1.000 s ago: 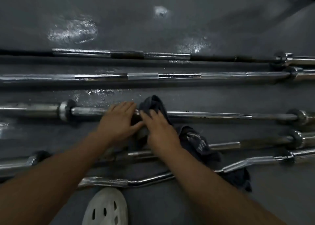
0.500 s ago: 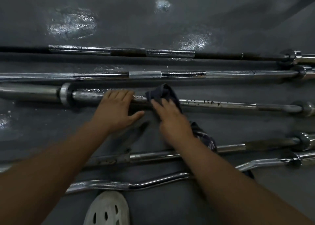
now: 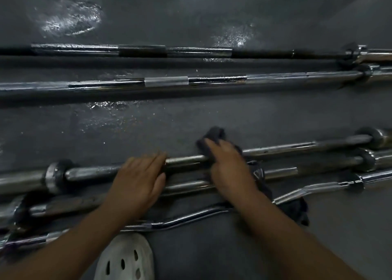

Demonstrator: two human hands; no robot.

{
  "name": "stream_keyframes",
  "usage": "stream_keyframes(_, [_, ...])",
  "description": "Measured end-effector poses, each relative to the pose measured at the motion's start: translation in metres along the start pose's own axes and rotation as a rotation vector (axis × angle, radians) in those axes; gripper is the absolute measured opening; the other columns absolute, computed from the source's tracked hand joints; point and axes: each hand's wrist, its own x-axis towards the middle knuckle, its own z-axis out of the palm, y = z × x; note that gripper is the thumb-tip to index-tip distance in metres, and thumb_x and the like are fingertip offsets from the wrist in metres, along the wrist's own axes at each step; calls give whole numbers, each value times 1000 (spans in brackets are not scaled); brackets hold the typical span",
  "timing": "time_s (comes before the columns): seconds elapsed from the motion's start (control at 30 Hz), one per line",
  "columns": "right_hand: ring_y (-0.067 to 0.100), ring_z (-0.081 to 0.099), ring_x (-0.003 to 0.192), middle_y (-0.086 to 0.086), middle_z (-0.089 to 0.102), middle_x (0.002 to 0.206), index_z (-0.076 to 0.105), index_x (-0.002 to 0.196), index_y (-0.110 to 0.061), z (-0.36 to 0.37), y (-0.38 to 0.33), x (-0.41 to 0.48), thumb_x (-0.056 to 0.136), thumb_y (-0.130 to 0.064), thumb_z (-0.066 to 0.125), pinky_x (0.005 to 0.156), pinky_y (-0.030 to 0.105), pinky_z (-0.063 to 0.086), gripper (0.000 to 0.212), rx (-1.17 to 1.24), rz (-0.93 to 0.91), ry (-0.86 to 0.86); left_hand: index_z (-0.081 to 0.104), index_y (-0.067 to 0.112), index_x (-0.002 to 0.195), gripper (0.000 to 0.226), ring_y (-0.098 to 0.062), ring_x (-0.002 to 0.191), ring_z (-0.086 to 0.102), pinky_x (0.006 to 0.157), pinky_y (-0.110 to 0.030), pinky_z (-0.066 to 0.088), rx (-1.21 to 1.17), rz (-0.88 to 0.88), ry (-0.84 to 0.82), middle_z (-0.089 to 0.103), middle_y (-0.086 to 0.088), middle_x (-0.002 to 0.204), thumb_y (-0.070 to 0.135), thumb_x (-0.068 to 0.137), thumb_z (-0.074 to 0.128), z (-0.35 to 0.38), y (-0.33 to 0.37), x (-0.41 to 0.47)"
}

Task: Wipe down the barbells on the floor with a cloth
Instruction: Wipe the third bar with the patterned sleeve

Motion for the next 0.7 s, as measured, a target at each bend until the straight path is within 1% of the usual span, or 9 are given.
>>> stream_keyframes(0.1, [32, 42, 131, 9, 44, 143, 49, 141, -25, -11, 28, -1, 79, 0, 49, 107, 41, 39, 67, 39, 318, 190, 52, 13, 139, 61, -26, 113, 54, 96, -40, 32, 15, -28, -45, 61, -6, 126, 52, 94, 38, 5, 2, -2])
stream_keyframes(0.13, [32, 41, 132, 9, 45, 141, 51, 138, -25, -3, 14, 0, 79, 0, 50, 105, 39, 39, 64, -17, 302, 184, 49, 15, 142, 66, -26, 118, 52, 98, -42, 31, 50, -38, -85, 59, -4, 131, 57, 93, 35, 6, 3, 1])
stream_keyframes(0.2, [34, 38, 136, 8, 46, 142, 51, 138, -24, 21, -30, 0, 79, -1, 53, 107, 40, 39, 63, -65, 106, 107, 44, 17, 146, 74, -26, 128, 47, 103, -44, 30, 92, -48, -140, 54, -4, 140, 64, 91, 29, 3, 0, 17])
stream_keyframes(0.27, [34, 26, 145, 9, 36, 153, 42, 147, -25, 40, -74, -1, 84, -4, 53, 111, 43, 37, 68, -17, -90, 29, 35, 15, 151, 82, -26, 141, 35, 113, -45, 22, 90, -65, -144, 43, -7, 152, 66, 88, 21, -7, -13, 44])
stream_keyframes(0.33, [30, 19, 148, 5, 28, 157, 32, 152, -30, 35, -73, 10, 87, -5, 51, 110, 46, 40, 73, -55, -174, -21, 28, 16, 154, 87, -25, 148, 24, 119, -44, 12, 77, -84, -123, 31, -7, 159, 67, 86, 14, -19, -27, 66])
stream_keyframes(0.43, [30, 31, 141, 4, 34, 151, 34, 150, -32, -2, -4, 28, 81, -11, 54, 103, 49, 46, 75, -191, -105, 50, 35, 13, 150, 80, -27, 143, 32, 119, -44, 20, 81, -136, -24, 37, -10, 155, 65, 91, 19, -23, -33, 56])
stream_keyframes(0.53, [42, 37, 132, 16, 40, 143, 42, 147, -18, -36, 55, 31, 73, -18, 51, 108, 48, 39, 74, -196, 182, 197, 21, 14, 156, 85, -25, 149, 20, 122, -43, 6, 139, -130, -36, 25, -8, 162, 68, 91, 23, -13, -31, 37])
stream_keyframes(0.6, [44, 28, 138, 17, 35, 148, 36, 151, -17, -26, 34, 41, 79, -13, 58, 115, 48, 29, 75, -229, 262, 170, 19, 15, 157, 91, -25, 149, 18, 120, -42, 2, 163, -138, -68, 23, -8, 162, 73, 86, 23, -11, -37, 51])
stream_keyframes(0.7, [35, 6, 150, 6, 18, 161, 17, 157, -27, 13, -41, 55, 89, -10, 52, 117, 47, 28, 79, -239, 2, 6, 32, 18, 151, 93, -26, 142, 32, 116, -41, 11, 134, -172, -81, 37, -6, 155, 76, 78, 19, -29, -44, 85])
